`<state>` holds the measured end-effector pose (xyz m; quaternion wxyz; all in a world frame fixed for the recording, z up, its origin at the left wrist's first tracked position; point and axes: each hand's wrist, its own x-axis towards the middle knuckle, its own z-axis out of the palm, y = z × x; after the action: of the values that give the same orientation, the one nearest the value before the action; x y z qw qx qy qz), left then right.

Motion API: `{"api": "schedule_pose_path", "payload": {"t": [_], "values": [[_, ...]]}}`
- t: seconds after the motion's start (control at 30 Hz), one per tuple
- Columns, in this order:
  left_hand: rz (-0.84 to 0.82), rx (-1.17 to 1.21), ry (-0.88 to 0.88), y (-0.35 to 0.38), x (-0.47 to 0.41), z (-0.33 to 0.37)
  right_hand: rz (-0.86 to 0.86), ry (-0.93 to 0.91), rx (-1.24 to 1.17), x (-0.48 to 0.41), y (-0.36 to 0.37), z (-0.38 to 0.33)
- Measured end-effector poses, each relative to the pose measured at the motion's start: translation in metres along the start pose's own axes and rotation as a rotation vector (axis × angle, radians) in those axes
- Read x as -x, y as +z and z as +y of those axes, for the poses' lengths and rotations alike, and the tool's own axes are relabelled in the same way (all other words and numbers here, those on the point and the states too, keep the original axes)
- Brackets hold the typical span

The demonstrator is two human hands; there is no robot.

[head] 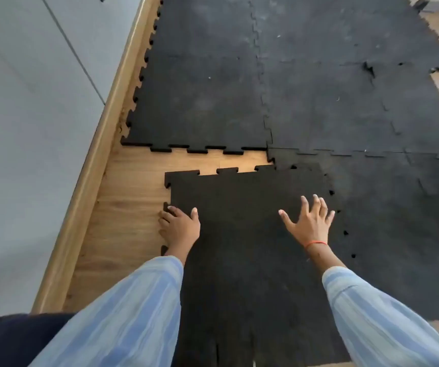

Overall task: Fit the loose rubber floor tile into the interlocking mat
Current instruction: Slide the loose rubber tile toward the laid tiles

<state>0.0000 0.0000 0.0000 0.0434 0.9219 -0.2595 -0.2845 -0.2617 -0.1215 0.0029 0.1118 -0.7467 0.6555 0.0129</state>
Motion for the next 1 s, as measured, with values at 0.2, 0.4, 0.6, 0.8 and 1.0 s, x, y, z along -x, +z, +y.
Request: {"api": "schedule_pose_path", "payload": {"t": [0.2, 0.4, 0.6, 0.8, 1.0], "values": [[0.117, -0.14, 0.021, 0.027, 0.016, -0.008, -0.197, 0.37, -0.016, -0.007, 0.005, 0.004], [0.062, -0.145, -0.088, 0.03, 0.031, 0.001, -0.231, 0.515, -0.076, -0.006, 0.003, 0.013], [0.106, 0.033, -0.135, 0.023, 0.026, -0.002, -0.245, 0.61, -0.084, 0.006, 0.003, 0.017], [0.075, 0.225, -0.298, 0.008, 0.009, -0.005, -0.219, 0.605, -0.074, 0.012, -0.003, 0.022], [0.024, 0.266, -0.356, -0.001, 0.001, -0.009, -0.13, 0.617, -0.136, 0.012, -0.013, 0.026]]}}
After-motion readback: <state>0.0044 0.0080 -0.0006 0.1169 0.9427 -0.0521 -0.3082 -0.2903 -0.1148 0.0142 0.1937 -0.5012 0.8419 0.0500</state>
